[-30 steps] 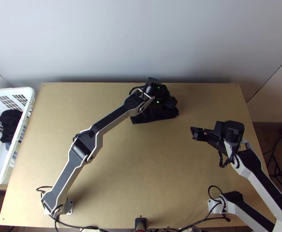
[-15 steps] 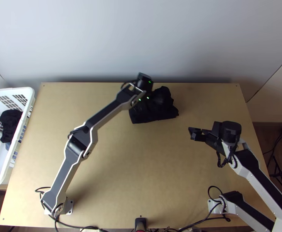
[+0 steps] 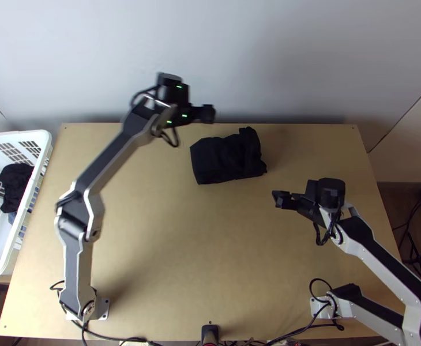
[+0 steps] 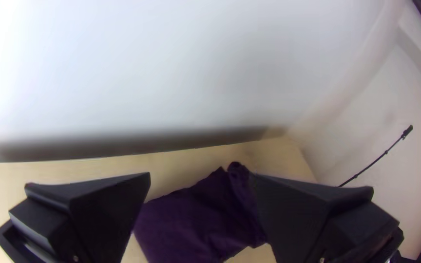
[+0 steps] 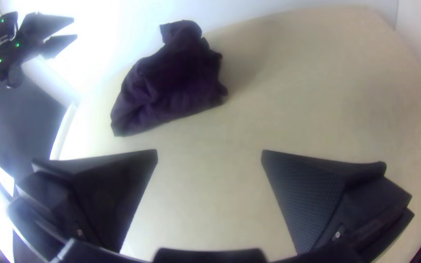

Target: Fold the t-shirt

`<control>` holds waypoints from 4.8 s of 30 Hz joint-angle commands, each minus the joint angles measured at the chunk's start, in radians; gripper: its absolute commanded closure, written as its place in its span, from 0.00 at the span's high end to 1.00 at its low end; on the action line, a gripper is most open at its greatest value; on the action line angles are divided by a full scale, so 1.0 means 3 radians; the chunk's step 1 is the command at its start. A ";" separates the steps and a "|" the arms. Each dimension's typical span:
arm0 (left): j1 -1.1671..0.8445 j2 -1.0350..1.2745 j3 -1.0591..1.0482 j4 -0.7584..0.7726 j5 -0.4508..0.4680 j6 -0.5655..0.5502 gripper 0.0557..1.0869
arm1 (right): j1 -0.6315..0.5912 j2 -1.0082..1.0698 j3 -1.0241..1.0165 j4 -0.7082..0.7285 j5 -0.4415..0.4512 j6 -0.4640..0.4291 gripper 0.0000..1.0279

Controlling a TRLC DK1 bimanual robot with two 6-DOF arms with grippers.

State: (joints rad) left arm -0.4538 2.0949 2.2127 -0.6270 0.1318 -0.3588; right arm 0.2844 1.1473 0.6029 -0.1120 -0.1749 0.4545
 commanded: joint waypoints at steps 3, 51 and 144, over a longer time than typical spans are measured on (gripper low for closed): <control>0.0500 -0.0842 -0.1138 -0.0078 0.0133 0.0127 0.95 | -0.0099 0.0701 0.0025 0.0716 -0.0020 0.0275 0.96; 0.0597 -0.1645 -0.2626 0.0326 -0.0071 0.0005 0.95 | 0.0203 0.3293 0.2730 0.0348 -0.1140 0.1011 0.15; 0.0925 -0.1972 -0.2927 0.0397 0.0108 0.0219 0.95 | -0.2144 0.1943 0.2270 -0.0624 -0.0598 -0.1316 0.97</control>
State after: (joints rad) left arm -0.1867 1.5326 1.3376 -0.4931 0.1638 -0.2977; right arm -0.3813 1.8595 1.3701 -0.2085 -0.3542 0.1020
